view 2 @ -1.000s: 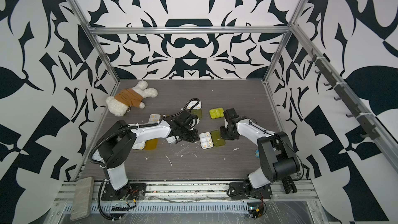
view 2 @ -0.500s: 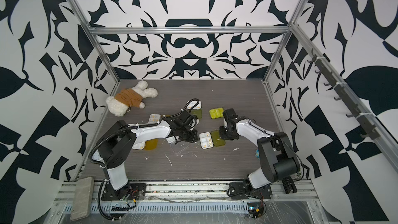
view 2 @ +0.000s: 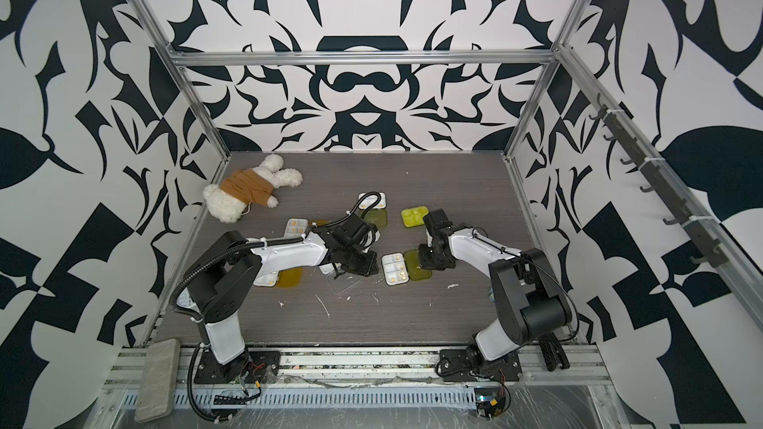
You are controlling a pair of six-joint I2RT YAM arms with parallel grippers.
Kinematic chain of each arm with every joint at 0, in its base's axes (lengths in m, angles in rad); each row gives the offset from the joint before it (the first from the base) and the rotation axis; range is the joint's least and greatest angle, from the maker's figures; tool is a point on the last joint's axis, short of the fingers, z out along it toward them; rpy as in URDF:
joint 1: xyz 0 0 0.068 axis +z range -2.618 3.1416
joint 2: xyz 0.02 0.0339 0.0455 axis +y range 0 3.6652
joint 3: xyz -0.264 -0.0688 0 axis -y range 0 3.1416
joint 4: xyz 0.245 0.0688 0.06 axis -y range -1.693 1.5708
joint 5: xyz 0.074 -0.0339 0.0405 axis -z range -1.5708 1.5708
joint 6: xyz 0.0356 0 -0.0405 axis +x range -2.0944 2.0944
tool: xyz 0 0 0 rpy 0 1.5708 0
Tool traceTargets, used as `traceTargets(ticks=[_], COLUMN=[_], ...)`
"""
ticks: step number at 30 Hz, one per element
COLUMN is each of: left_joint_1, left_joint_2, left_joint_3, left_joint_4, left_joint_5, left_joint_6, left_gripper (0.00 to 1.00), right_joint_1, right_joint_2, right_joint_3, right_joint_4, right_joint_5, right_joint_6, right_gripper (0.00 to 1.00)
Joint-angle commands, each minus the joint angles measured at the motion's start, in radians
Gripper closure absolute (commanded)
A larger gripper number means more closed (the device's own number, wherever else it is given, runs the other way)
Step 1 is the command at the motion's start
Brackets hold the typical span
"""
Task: Close pillboxes
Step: Close the lid on the pillbox.
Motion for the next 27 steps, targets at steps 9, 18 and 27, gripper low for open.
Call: traceTargets(ticks=[9,18,27], left_joint_1=[-0.011,-0.012,-0.021], left_joint_2=[-0.022,-0.017,0.012], left_joint_3=[-0.007,-0.003,0.011], left_joint_4=[-0.009,-0.011,-0.025], left_joint_5=[0.000,-0.002,-0.015], left_joint_6=[-0.012,-0.011,-0.007], left_gripper=[0.83,0.83,0.83], right_joint_1=[0.016,0.048,0.073], right_joint_2=[-0.028,-0.016,-0.025], right_joint_3=[0.005,0.027,0.055], right_joint_4=[-0.020,-0.045,-0.079], right_joint_5=[0.032,0.079,0.103], right_joint_6=[-0.005,-0.003,-0.002], right_gripper=[0.94,0.94,0.94])
